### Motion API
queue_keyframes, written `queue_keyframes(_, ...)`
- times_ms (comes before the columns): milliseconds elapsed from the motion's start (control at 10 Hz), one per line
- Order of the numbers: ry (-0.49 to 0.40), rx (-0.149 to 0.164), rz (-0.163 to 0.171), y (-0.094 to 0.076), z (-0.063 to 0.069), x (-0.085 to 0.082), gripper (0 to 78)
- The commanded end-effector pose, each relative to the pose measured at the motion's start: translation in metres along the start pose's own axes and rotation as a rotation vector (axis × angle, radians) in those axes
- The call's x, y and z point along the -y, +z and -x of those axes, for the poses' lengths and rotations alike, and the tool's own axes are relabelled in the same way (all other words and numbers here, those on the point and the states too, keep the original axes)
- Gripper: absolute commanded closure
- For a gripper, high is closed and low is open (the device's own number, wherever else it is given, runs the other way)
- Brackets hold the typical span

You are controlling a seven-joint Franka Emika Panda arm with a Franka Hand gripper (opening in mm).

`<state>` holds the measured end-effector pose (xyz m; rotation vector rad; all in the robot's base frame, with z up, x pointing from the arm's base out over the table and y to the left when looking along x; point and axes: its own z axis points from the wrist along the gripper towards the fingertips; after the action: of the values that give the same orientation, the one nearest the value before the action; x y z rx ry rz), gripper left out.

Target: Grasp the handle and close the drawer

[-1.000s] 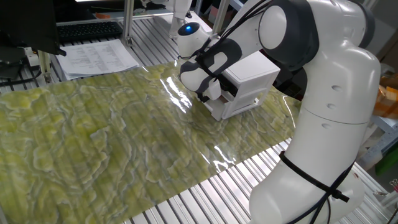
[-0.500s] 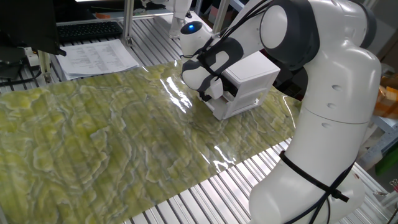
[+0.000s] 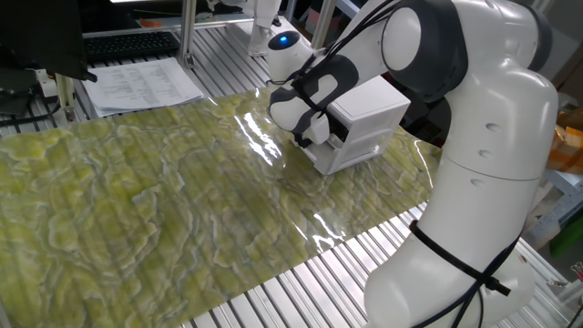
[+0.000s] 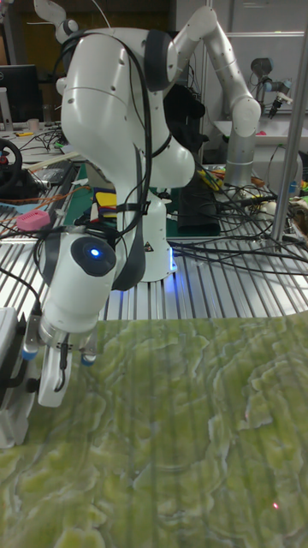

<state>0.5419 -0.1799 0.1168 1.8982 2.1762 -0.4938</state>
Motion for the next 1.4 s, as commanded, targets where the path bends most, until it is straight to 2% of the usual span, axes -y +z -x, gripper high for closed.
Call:
queue_keyframes(100,-0.014,-0.001,-0.003,0.002,0.017,0.002,76.4)
queue_keyframes(800,-0.015,0.014,-0.003,0.001,0.025,-0.002,76.4)
queue_keyframes(1400,-0.035,0.031,0.004,0.008,0.042,-0.005,76.4)
